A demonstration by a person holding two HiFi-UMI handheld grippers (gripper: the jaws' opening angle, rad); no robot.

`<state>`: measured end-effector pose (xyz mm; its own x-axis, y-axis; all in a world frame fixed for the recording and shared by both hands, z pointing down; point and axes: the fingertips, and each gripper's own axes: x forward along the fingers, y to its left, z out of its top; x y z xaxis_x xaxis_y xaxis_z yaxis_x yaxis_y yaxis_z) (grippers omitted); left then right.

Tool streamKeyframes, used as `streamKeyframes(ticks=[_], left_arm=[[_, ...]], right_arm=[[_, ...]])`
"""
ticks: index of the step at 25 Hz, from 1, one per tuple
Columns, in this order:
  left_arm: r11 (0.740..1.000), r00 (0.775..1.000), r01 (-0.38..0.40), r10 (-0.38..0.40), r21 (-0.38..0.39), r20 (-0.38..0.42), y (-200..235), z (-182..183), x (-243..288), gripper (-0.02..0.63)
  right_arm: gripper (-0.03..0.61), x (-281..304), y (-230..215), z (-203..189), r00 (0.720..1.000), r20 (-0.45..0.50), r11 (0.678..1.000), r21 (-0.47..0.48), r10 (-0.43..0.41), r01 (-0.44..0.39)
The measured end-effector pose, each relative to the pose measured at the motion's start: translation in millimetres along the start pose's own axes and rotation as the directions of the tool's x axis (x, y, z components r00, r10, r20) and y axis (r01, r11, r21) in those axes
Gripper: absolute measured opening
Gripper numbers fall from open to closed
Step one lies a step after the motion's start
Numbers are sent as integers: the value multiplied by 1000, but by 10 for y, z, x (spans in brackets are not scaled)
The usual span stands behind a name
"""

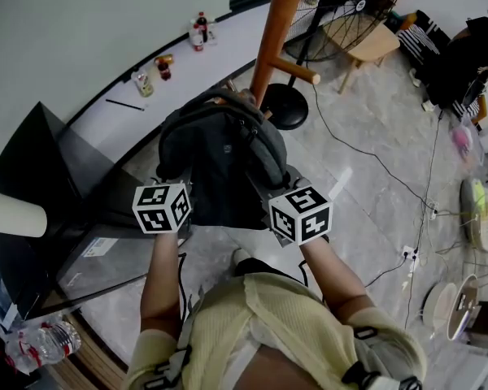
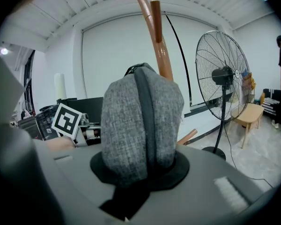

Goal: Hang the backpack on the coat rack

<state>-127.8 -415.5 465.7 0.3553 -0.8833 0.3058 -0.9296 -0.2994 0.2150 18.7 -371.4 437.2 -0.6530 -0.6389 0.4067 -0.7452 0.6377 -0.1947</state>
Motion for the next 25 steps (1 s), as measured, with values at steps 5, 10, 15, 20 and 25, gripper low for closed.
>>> streamKeyframes(ticks=[5, 10, 15, 20, 25], left_arm=[[1000, 999, 24, -24, 17, 30, 49, 7, 80, 164], [997, 995, 49, -54, 54, 81, 73, 21, 156, 173], [995, 991, 66, -74, 78, 110, 106, 20, 219, 181], [993, 989, 84, -93, 88, 112, 156, 27, 268, 199], [995, 991, 48, -59, 92, 119, 266, 64, 293, 256]], right_arm=[[106, 51, -59, -19, 1000, 21, 1000, -16, -13, 13], [109, 92, -117, -39, 999, 45, 999, -36, -27, 29], [114, 135, -176, -62, 997, 63, 998, -53, -36, 40], [124, 165, -205, -75, 997, 64, 998, -52, -37, 41], [141, 190, -211, -85, 997, 64, 998, -50, -35, 38]])
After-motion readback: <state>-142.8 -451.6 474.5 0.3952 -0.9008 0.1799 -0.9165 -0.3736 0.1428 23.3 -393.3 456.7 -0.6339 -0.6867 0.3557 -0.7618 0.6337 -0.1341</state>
